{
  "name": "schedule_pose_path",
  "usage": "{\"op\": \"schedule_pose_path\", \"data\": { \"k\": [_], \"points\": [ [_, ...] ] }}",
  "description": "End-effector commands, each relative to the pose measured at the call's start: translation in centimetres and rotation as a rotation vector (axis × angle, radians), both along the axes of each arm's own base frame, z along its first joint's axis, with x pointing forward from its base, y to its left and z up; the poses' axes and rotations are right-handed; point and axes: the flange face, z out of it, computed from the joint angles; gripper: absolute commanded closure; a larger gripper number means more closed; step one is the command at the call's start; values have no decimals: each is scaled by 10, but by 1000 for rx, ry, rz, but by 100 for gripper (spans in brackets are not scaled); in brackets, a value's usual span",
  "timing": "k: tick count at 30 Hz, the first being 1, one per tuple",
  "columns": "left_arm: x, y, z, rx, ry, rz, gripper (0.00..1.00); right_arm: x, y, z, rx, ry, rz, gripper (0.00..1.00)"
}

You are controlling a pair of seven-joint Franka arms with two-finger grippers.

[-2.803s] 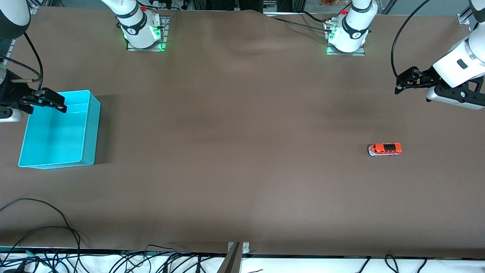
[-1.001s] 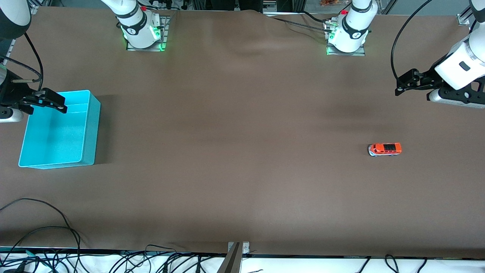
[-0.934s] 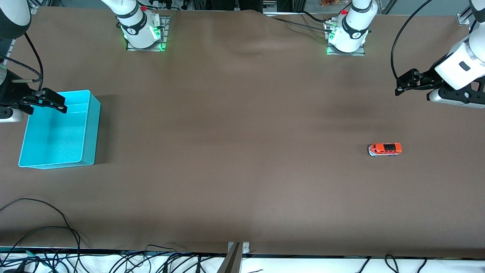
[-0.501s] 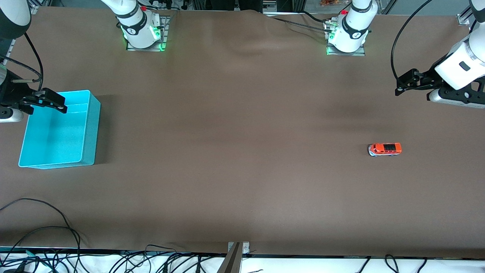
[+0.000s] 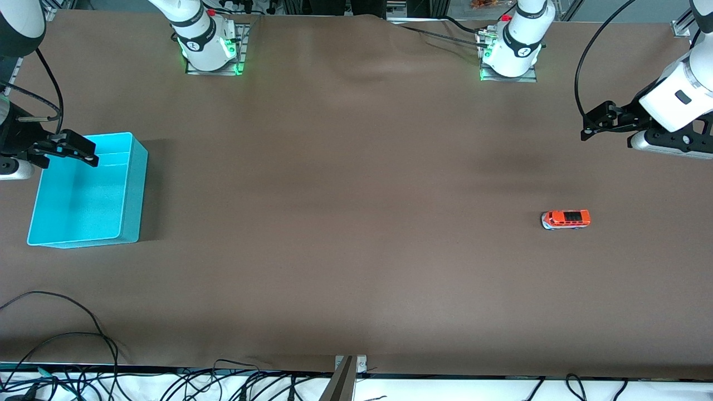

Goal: Wind up bus and store in blue box

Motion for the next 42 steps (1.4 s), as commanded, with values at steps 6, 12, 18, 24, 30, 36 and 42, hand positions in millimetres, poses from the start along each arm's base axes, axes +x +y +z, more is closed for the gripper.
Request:
{"op": "schedule_pose_path", "data": {
  "k": [6, 12, 18, 24, 30, 36, 42],
  "points": [
    [4, -1, 6, -1, -7, 10, 0, 5, 2, 5, 4, -13, -7, 0],
    [4, 0, 6, -1, -7, 11, 0, 5, 2, 5, 4, -14, -7, 0],
    [4, -1, 6, -1, -7, 10, 0, 5, 2, 6, 4, -17, -7, 0],
    [4, -3, 7, -1, -7, 8, 0, 5, 2, 6, 4, -16, -5, 0],
    [6, -8, 8, 1, -8, 6, 0, 5, 2, 6, 4, -17, -7, 0],
    [6, -4, 8, 1, -7, 11, 0, 5, 2, 10, 4, -25, -7, 0],
    [8, -2, 0, 5, 14, 9, 0, 5, 3, 10, 4, -25, -5, 0]
  ]
}}
